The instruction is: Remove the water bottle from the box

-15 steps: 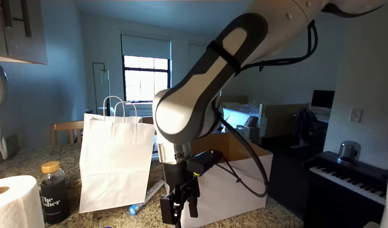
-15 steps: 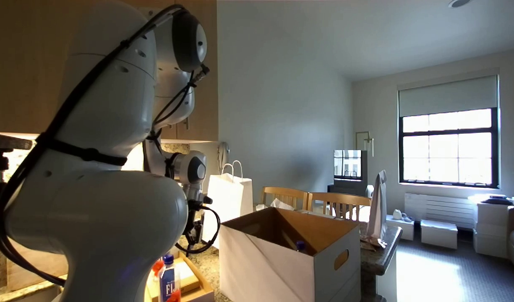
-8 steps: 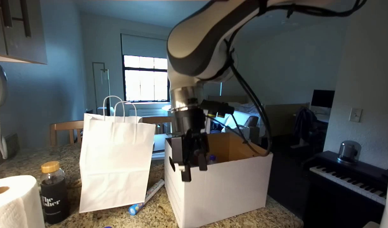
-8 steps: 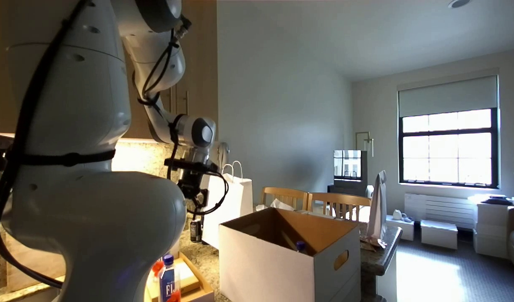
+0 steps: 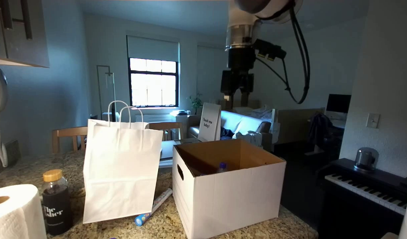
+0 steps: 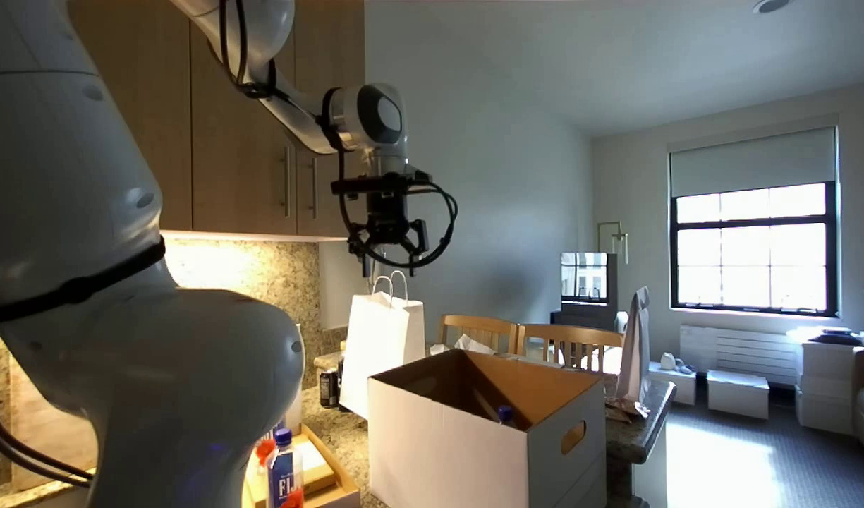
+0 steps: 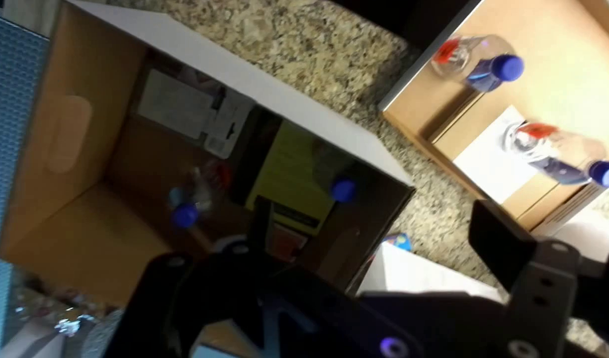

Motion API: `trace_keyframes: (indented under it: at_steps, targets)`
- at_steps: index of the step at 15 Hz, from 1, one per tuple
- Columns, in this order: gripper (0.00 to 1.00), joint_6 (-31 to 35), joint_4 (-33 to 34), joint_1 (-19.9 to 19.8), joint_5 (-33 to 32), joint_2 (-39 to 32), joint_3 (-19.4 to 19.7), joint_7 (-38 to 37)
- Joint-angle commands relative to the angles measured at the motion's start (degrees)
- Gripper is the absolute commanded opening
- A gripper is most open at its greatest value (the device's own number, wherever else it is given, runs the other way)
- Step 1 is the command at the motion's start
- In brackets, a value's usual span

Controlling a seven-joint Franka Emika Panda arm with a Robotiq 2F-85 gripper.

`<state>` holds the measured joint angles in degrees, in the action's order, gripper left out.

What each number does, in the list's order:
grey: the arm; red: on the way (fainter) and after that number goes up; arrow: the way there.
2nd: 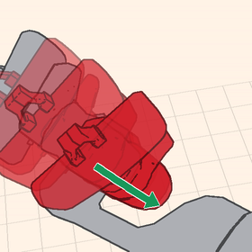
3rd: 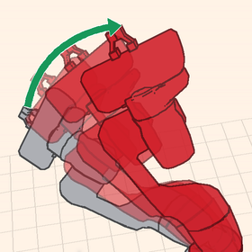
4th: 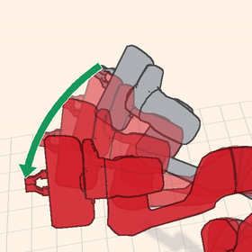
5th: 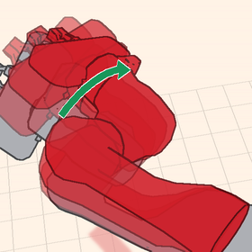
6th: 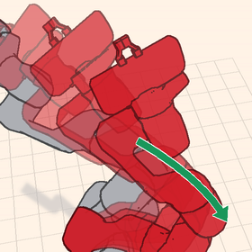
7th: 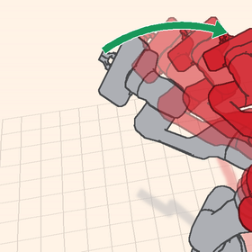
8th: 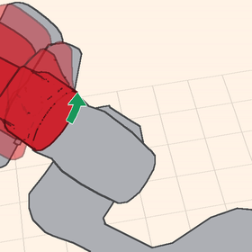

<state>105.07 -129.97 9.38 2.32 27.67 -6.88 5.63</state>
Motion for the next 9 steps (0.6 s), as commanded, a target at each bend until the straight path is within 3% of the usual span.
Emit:
trace_keyframes:
  at_steps: [1, 4, 9]
  targets:
    - [1.0, -1.2, 3.0, -3.6, -2.7, 2.0, 3.0, -0.9]
    - [1.0, -0.4, 5.2, -5.3, -1.4, 1.2, 5.1, -1.3]
    - [1.0, -0.2, 4.8, -5.1, -1.4, 1.6, 5.4, 0.0]
